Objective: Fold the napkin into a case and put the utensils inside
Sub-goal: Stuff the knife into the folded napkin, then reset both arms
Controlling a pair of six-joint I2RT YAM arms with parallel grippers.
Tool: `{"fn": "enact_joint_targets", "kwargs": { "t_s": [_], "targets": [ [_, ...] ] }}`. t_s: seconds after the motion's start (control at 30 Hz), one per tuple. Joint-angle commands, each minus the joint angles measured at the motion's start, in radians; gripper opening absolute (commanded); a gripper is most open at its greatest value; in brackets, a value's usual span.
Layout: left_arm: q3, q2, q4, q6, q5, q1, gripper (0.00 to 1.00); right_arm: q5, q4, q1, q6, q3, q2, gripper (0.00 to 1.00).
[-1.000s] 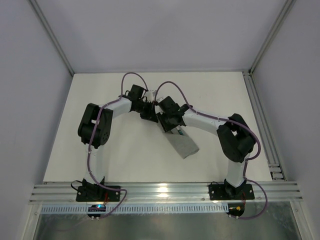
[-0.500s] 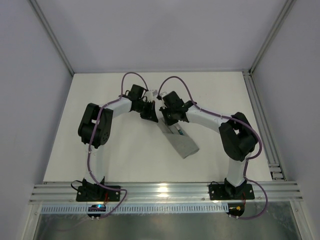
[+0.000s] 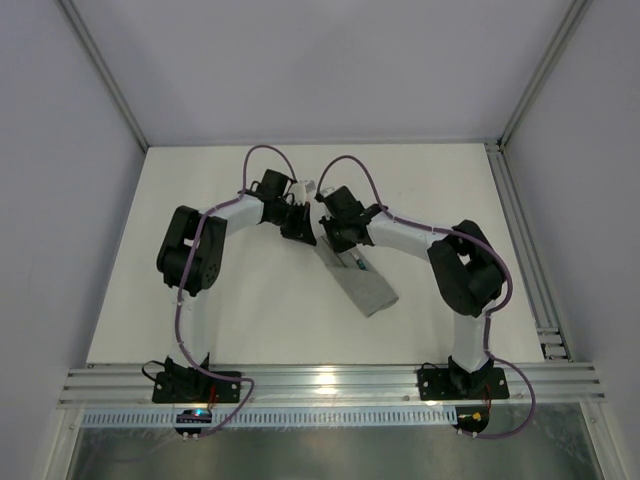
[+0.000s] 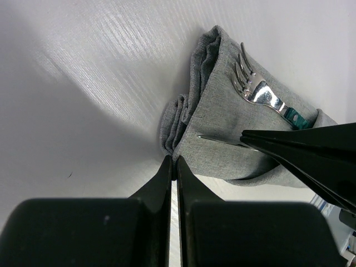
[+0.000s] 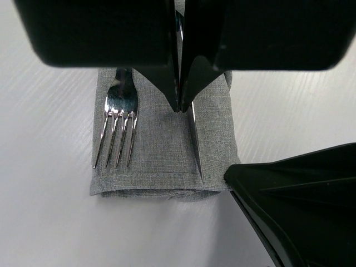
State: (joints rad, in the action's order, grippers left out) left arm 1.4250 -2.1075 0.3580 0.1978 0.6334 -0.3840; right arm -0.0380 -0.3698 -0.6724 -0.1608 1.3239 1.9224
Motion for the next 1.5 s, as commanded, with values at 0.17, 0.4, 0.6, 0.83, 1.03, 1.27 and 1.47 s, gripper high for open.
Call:
{"fn": "enact_joint_targets", "kwargs": {
  "t_s": [0.17, 0.4, 0.6, 0.83, 1.03, 1.27, 1.47],
  "targets": [
    [0.043, -0.008, 0.009, -0.012, 0.005, 0.005, 0.00, -0.100, 0.028, -0.045, -0.060, -0.005, 0.006, 0.03],
    [0.046, -0.009, 0.010, -0.015, 0.005, 0.005, 0.00, -0.292, -0.031, -0.113, -0.094, 0.008, 0.027, 0.03],
    [0.046, -0.009, 0.015, -0.017, 0.008, 0.005, 0.00, -0.266, 0.009, -0.113, -0.063, 0.003, -0.006, 0.06],
    [0.046, -0.003, 0.021, -0.020, 0.000, 0.005, 0.00, -0.159, 0.025, -0.072, -0.046, 0.011, -0.075, 0.17],
    [0.051, 0.018, 0.042, -0.055, -0.041, 0.005, 0.01, -0.030, 0.117, 0.003, -0.010, -0.084, -0.197, 0.26],
    [0.068, 0.038, 0.070, -0.078, -0.064, 0.005, 0.26, 0.088, 0.138, 0.115, -0.018, -0.124, -0.281, 0.45],
    [0.135, 0.128, 0.156, -0.184, -0.193, 0.007, 0.44, 0.165, 0.178, 0.367, -0.065, -0.196, -0.347, 0.72]
  ]
}}
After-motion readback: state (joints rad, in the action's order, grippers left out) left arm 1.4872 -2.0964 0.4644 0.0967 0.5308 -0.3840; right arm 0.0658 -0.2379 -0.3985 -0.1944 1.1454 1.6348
